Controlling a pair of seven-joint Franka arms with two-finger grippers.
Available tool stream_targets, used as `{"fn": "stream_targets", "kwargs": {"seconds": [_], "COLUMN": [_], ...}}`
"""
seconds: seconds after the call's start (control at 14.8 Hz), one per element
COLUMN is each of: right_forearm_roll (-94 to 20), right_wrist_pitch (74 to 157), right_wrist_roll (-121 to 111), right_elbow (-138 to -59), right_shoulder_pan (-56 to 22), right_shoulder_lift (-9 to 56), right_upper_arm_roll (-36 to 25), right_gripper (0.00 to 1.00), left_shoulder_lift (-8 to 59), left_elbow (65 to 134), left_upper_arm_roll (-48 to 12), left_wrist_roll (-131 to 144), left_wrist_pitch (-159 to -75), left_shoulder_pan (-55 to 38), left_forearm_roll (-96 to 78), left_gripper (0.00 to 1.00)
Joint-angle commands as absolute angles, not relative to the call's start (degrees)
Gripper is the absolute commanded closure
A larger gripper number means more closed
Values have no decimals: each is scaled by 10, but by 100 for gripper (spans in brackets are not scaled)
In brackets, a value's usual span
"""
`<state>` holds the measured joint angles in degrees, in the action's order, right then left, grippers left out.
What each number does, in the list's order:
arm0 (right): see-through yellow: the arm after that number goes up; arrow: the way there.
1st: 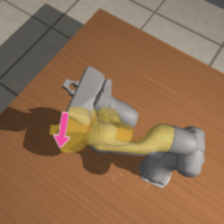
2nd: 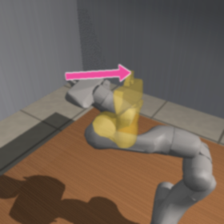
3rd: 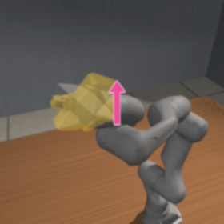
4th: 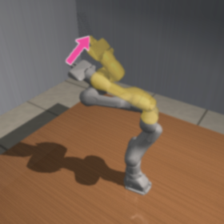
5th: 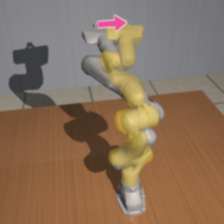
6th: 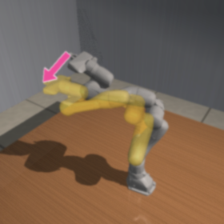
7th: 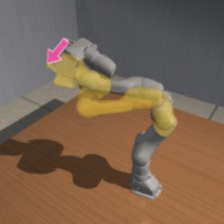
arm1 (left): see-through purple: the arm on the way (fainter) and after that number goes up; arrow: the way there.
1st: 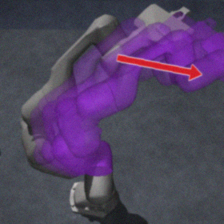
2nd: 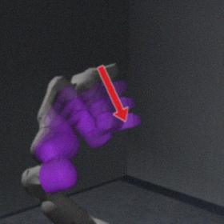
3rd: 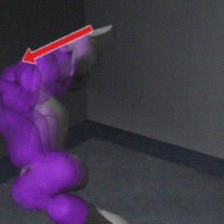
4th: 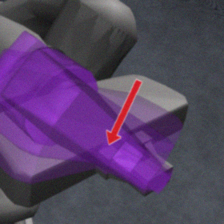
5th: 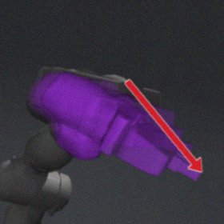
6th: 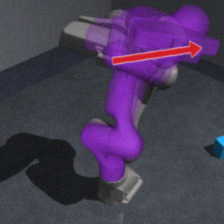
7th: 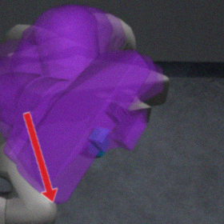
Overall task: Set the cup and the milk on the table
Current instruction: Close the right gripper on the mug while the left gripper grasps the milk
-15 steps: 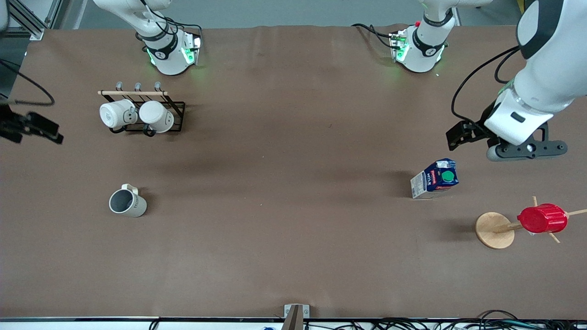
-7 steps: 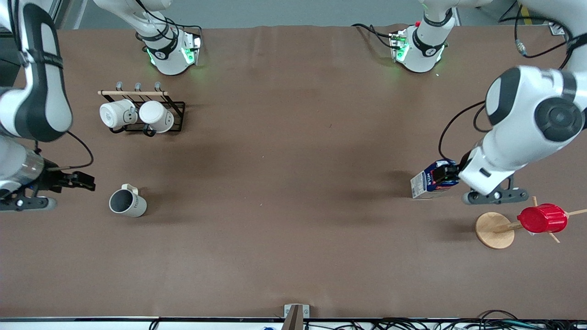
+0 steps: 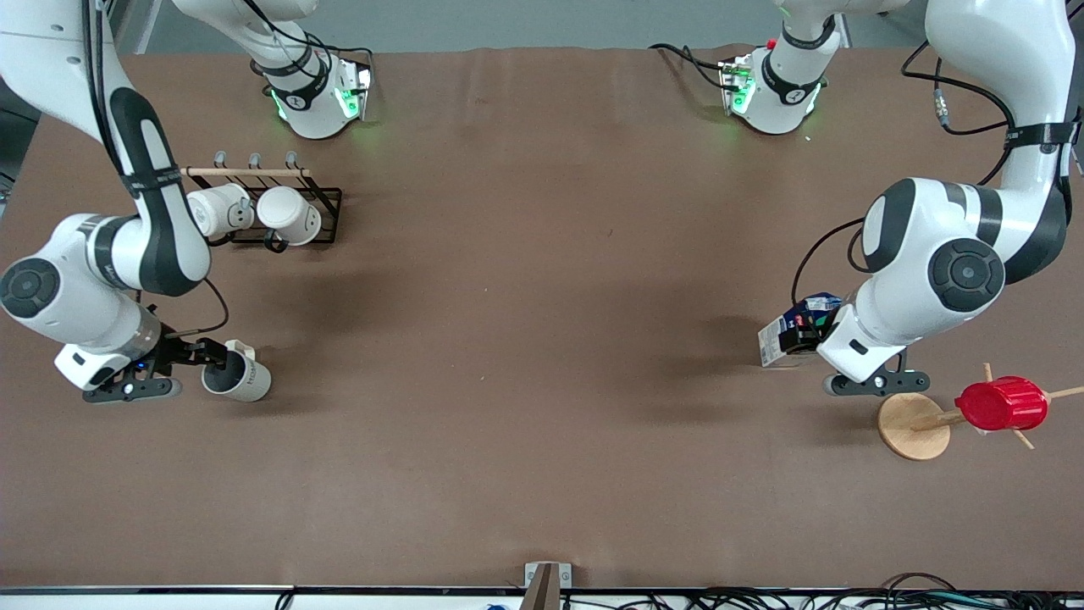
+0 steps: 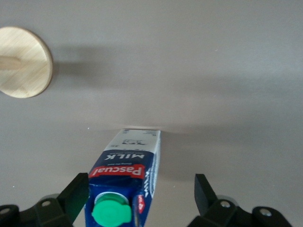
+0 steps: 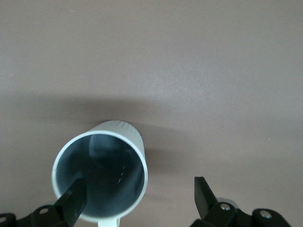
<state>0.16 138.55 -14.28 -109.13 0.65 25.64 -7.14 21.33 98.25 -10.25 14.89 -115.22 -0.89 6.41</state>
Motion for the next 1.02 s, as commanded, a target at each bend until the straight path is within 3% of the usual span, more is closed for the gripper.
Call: {"fn": "stream_targets", "kwargs": {"seconds": [0.0, 0.14, 0.27, 0.47, 0.68, 0.95], "right_forearm_roll": [11, 10, 10, 8, -10, -25], "right_wrist_pitch": [1417, 1432, 1440, 1447, 1452, 1441], "right_wrist_roll": [-148, -147, -148, -147, -139, -144], "right_elbow": [-1097, -1097, -1098, -1097, -1087, -1074], "right_shoulder_pan": [11, 11, 11, 11, 13, 13], "right_shoulder_lift": [269, 279, 285, 292, 306, 306], "right_upper_arm_roll": [-68, -68, -67, -67, -66, -67], "right_gripper": [0, 1, 13, 51, 98, 100], "left_shoulder_lift": [193, 192, 192, 188, 188, 188], "left_elbow": [1008, 1019, 1022, 1034, 1038, 1056], "left_upper_arm_roll": [-107, -107, -107, -108, -109, -109], "left_wrist_roll": [145, 145, 152, 158, 157, 149], "left_wrist_pitch": [-1161, -1161, -1161, -1161, -1161, -1161], "left_shoulder_pan": [10, 11, 11, 11, 11, 12], "left_forearm_roll": [97, 100, 99, 87, 84, 71], "left_gripper": [2, 2, 2, 2, 2, 2]}}
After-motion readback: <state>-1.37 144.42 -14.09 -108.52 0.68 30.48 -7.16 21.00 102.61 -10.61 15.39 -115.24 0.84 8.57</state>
